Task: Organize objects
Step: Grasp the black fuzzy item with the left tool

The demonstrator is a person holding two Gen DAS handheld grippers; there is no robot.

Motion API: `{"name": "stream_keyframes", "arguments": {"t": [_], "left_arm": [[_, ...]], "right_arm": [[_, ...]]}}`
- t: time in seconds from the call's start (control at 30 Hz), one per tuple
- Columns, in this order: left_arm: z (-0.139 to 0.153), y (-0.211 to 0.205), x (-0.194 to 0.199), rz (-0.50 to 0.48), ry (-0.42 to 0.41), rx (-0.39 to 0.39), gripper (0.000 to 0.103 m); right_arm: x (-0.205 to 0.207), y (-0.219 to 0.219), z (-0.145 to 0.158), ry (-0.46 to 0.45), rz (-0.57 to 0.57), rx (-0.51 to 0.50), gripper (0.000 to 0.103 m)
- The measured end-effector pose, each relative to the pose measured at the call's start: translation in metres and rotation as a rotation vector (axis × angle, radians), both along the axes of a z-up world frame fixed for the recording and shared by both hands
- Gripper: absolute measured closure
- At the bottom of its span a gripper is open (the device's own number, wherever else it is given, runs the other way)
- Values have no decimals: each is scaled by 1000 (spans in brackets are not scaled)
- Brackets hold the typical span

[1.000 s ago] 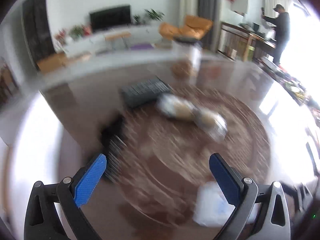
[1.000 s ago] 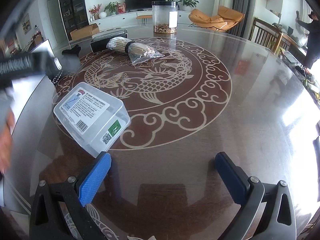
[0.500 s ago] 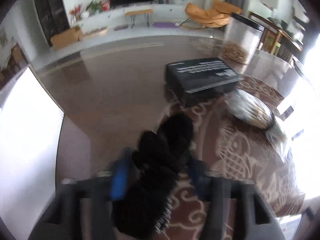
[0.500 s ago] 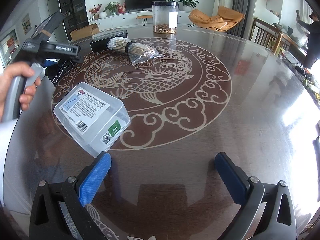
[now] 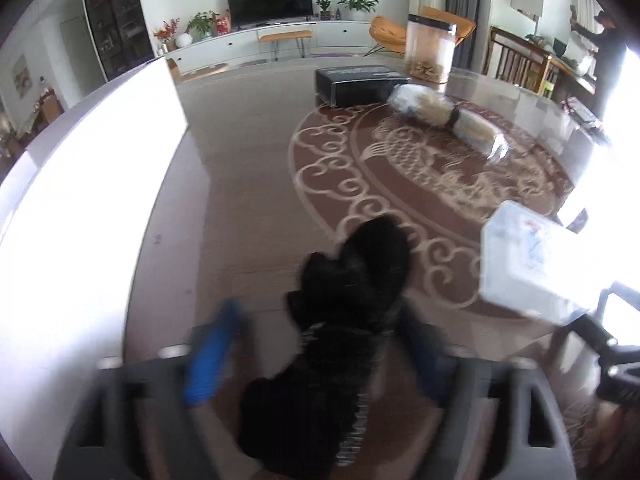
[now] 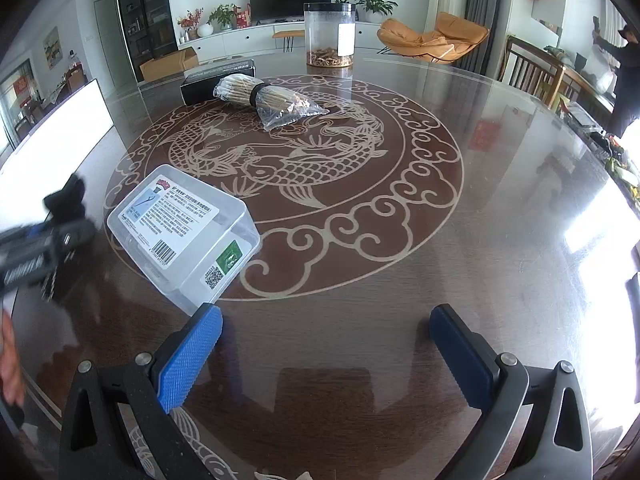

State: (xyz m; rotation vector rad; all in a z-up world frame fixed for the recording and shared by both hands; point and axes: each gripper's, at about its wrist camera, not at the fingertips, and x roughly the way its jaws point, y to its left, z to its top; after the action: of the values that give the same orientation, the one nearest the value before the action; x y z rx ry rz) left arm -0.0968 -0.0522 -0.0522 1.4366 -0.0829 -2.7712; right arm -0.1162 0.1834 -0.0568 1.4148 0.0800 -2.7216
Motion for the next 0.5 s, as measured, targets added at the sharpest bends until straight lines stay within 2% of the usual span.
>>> {"name": "stream_keyframes", "arguments": {"t": [0.1,0.5], "left_arm": [[-5,-14,-10,26,-12,53,0],[-7,-12,-12,29,-8,52,0]], "right_arm": [[0,0,0,0,0,0,0],[0,0,0,1,1,-2,0]]}}
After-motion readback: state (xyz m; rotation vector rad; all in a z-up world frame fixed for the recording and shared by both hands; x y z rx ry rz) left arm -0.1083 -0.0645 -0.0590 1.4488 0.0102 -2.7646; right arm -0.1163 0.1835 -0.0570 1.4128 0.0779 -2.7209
